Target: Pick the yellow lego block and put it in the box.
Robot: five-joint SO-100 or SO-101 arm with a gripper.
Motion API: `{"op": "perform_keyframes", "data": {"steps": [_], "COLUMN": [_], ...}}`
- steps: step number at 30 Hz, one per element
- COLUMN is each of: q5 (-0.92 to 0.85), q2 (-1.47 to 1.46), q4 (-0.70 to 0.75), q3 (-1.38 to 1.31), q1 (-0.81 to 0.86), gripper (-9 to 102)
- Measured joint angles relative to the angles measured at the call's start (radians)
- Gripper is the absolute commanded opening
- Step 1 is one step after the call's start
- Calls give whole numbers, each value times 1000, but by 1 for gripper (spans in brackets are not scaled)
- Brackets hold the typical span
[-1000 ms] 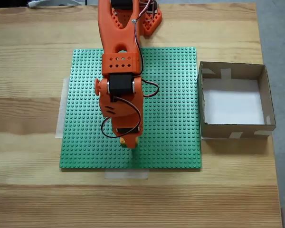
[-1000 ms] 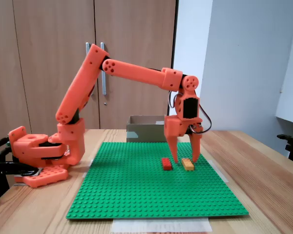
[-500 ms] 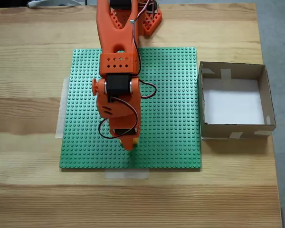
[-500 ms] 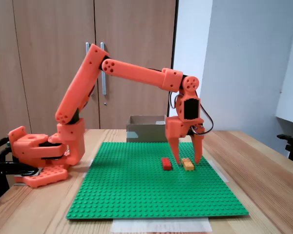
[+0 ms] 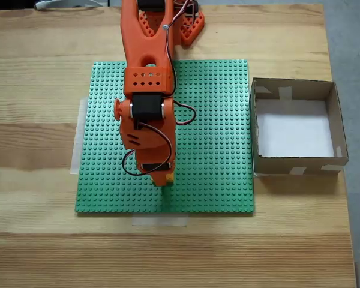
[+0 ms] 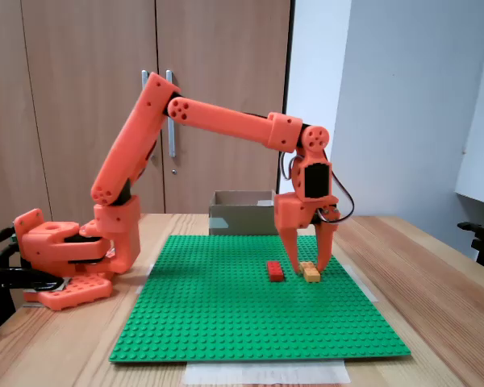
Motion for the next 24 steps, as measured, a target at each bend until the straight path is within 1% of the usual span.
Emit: {"op": "perform_keyframes", "data": {"steps": [24], "q5": [-18], "q2": [0], "q4": [-5], "q3": [0], "q1": [2], "gripper": [6]}}
